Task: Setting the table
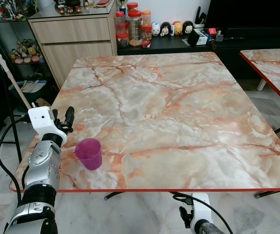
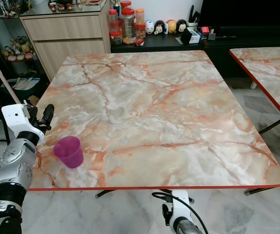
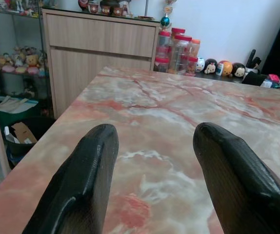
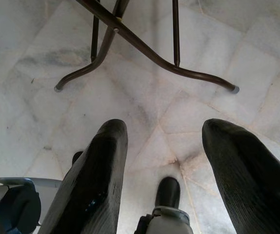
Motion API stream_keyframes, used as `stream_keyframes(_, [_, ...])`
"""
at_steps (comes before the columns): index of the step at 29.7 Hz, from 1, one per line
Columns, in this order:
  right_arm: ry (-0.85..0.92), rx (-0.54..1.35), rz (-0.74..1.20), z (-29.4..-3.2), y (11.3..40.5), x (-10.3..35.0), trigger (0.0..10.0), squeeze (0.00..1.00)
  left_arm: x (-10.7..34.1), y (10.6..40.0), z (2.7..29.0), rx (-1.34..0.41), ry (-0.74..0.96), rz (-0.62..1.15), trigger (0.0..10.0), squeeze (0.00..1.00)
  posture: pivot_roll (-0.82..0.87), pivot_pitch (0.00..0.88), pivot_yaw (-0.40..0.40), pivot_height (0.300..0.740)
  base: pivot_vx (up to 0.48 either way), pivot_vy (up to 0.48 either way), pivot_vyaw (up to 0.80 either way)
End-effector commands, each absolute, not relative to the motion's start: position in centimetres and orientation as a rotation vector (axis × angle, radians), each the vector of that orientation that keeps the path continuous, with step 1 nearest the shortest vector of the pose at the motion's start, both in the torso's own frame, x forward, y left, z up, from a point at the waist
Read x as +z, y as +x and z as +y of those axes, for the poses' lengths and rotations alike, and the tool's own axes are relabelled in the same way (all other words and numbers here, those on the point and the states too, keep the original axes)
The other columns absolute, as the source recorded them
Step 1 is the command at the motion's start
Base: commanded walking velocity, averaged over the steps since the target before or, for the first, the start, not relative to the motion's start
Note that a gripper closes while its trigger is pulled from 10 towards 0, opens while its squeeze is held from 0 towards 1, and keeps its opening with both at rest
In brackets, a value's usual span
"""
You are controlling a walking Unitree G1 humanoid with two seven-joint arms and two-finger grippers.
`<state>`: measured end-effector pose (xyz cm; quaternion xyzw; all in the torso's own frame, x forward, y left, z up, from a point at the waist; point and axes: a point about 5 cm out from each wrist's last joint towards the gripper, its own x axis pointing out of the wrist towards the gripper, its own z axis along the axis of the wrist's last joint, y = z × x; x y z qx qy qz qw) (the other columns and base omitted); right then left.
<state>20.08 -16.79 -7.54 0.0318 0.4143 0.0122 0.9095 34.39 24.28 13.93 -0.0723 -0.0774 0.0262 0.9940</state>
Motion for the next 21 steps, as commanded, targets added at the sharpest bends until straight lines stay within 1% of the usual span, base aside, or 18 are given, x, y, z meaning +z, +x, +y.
stream_keyframes(1, [0.078, 0.021, 0.846, -16.61, 20.17, -7.49, 10.0, 0.00, 14.27, 34.34, 24.64, 0.056, -0.131, -0.169, 10.0, 0.00, 0.01, 0.000, 0.063, 0.740, 0.000, 0.000, 0.00])
stream_keyframes(21, [0.074, 0.021, 0.848, -16.71, 20.11, -7.52, 10.0, 0.00, 14.20, 34.28, 24.48, 0.047, -0.136, -0.171, 10.0, 0.00, 0.01, 0.000, 0.060, 0.740, 0.000, 0.000, 0.00])
